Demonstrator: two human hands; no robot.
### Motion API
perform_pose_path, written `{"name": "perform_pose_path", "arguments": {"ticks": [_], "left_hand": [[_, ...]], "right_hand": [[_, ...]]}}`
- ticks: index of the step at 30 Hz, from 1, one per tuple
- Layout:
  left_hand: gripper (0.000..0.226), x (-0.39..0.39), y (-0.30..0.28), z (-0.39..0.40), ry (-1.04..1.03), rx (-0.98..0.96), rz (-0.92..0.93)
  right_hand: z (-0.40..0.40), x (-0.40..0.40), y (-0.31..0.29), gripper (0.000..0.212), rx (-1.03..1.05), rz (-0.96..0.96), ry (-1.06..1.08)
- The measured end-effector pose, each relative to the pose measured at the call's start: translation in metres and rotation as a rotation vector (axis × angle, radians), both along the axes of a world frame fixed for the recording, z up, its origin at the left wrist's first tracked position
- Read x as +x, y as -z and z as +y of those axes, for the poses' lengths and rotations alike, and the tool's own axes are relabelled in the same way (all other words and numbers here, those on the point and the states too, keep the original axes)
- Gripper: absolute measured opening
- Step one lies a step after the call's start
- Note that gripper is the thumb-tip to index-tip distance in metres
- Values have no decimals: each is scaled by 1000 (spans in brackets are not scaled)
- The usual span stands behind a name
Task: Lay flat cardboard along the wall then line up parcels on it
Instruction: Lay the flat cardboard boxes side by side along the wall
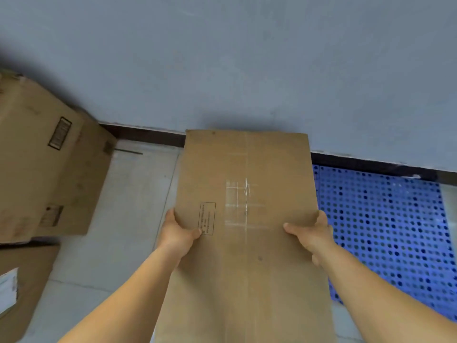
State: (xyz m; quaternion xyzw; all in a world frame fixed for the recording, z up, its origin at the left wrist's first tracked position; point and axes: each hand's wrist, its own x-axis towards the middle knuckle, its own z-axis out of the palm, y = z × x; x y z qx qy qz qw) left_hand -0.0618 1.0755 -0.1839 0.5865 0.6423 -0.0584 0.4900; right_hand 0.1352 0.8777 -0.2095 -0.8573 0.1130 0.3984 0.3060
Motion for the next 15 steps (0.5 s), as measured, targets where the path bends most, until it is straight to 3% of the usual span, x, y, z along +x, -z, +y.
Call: {"name": "perform_pose_path", "arguments": {"ticks": [3, 8, 12, 15], "left_hand": [[60, 8, 37, 9, -1, 24, 27], [59, 15, 87, 22, -10, 44, 7], [63, 19, 114, 29, 28, 44, 1], [67, 29, 125, 35, 45, 39, -15]], "right_hand": [[7, 6, 40, 97, 31, 35, 3], [17, 13, 95, 126, 66, 69, 31], [20, 17, 119, 107, 47, 68, 46], [24, 26, 132, 106, 39, 78, 64]]}}
